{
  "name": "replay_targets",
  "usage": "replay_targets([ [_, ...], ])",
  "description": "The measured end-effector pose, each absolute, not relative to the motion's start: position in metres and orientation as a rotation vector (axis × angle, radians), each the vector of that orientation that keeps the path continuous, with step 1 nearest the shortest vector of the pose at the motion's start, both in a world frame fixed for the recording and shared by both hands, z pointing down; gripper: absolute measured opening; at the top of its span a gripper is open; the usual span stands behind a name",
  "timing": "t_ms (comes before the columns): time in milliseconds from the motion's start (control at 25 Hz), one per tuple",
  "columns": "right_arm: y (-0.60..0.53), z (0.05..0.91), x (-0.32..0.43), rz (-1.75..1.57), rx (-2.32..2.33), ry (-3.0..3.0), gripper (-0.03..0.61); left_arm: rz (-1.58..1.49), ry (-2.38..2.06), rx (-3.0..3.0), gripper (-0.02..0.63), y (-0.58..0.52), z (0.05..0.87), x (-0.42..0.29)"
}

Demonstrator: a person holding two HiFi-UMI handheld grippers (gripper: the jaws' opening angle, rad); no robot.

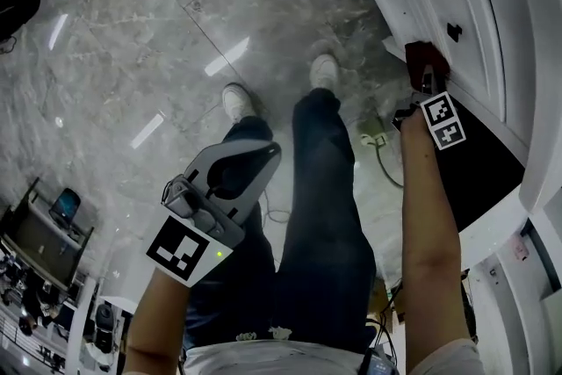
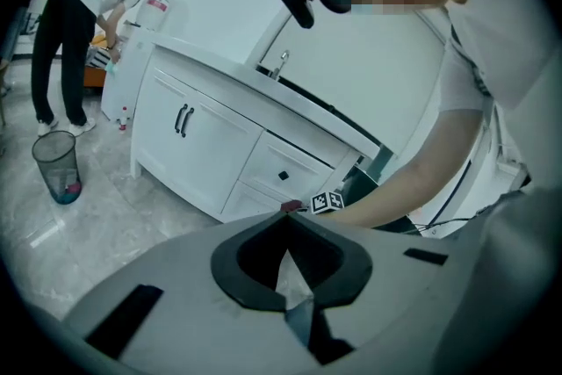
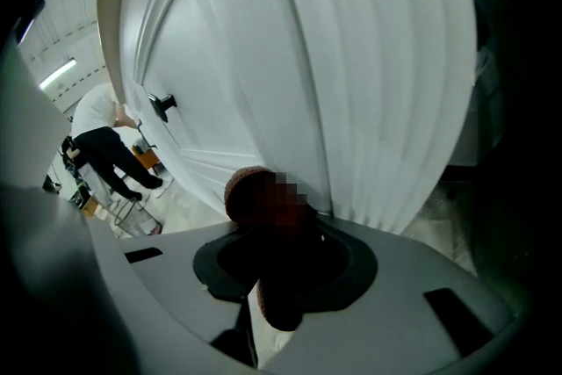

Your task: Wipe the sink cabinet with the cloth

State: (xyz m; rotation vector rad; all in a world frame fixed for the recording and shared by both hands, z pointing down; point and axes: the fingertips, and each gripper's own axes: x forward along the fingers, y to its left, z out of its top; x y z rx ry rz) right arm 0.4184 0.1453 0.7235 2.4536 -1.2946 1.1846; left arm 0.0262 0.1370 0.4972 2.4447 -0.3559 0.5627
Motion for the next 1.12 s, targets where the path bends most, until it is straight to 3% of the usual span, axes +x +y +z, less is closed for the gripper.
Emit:
replay_targets([
  [480, 0.181, 0.691, 0.431, 1.210, 2.645, -1.239, 0.092, 0.716, -0.170, 2.527, 0.009, 0.145, 0.509, 0.048],
  [1120, 0.204, 0.552, 0.434, 1.148, 2.828, -1.163, 0.092, 0.659, -0.028, 2.568, 0.009, 0.128, 0.477, 0.084],
])
